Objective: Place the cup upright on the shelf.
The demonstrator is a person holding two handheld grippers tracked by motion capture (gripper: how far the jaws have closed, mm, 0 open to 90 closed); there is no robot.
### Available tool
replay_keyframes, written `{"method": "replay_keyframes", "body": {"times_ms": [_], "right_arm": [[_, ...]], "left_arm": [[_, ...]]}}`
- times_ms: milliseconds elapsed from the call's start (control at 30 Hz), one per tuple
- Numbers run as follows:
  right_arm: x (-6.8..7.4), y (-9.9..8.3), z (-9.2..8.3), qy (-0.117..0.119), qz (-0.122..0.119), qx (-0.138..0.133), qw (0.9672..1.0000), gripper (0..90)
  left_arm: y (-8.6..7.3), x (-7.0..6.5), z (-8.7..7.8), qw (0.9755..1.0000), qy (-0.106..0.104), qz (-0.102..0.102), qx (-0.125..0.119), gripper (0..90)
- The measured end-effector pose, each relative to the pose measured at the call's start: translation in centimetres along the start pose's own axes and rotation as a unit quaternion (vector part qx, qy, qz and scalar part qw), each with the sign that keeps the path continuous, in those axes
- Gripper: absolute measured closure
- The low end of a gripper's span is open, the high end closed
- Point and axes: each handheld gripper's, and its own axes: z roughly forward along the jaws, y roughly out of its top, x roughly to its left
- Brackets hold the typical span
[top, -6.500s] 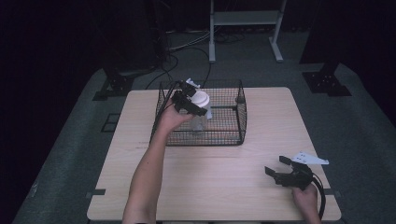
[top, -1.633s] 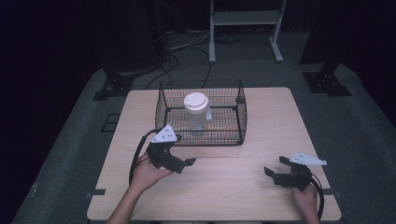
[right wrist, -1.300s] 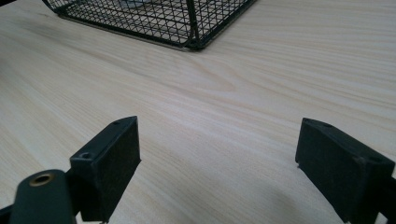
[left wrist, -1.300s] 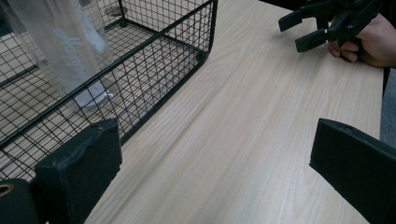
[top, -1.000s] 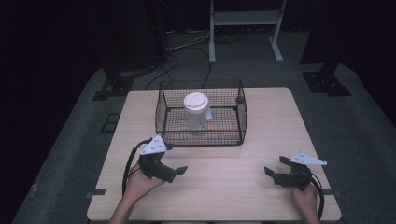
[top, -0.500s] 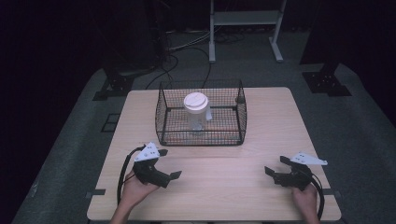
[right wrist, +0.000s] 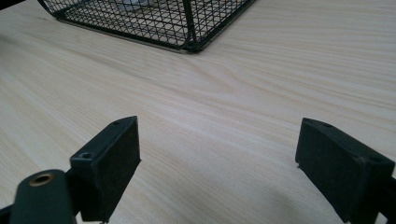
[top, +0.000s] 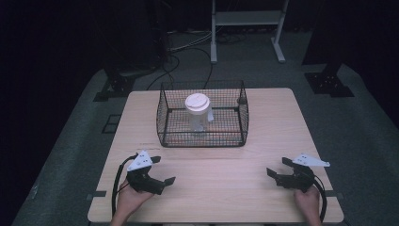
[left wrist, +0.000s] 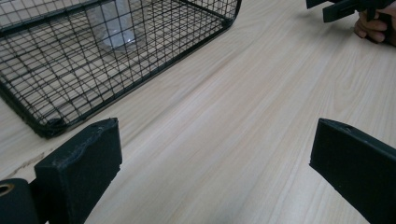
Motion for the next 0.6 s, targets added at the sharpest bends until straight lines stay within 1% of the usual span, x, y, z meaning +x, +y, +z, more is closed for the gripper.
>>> {"method": "replay_keyframes", "body": {"times_ms": [67,267,433,467,600], "right_arm": [[0.0,0.0,0.0,0.000,0.000,0.000,1.0000,12.9],[0.0,0.0,0.0,0.000,0.000,0.000,1.0000,12.9],[0.0,0.0,0.0,0.000,0.000,0.001,1.0000,12.9],[0.1,0.0,0.0,0.000,0.000,0.000,1.0000,12.9],[0.0,0.0,-0.1,0.000,0.002,-0.002,1.0000,12.9]], "left_arm": [[-0.4,0.0,-0.1,1.0000,0.007,0.001,0.005,1.2],[-1.3,0.3,-0.6,0.9997,0.022,-0.003,0.007,1.3],[-2.3,0.7,-1.1,0.9994,0.030,-0.017,-0.001,1.2],[-2.5,0.8,-1.1,0.9994,0.031,-0.017,0.001,1.2],[-3.3,1.0,-1.5,0.9991,0.034,-0.025,-0.011,1.2]]}}
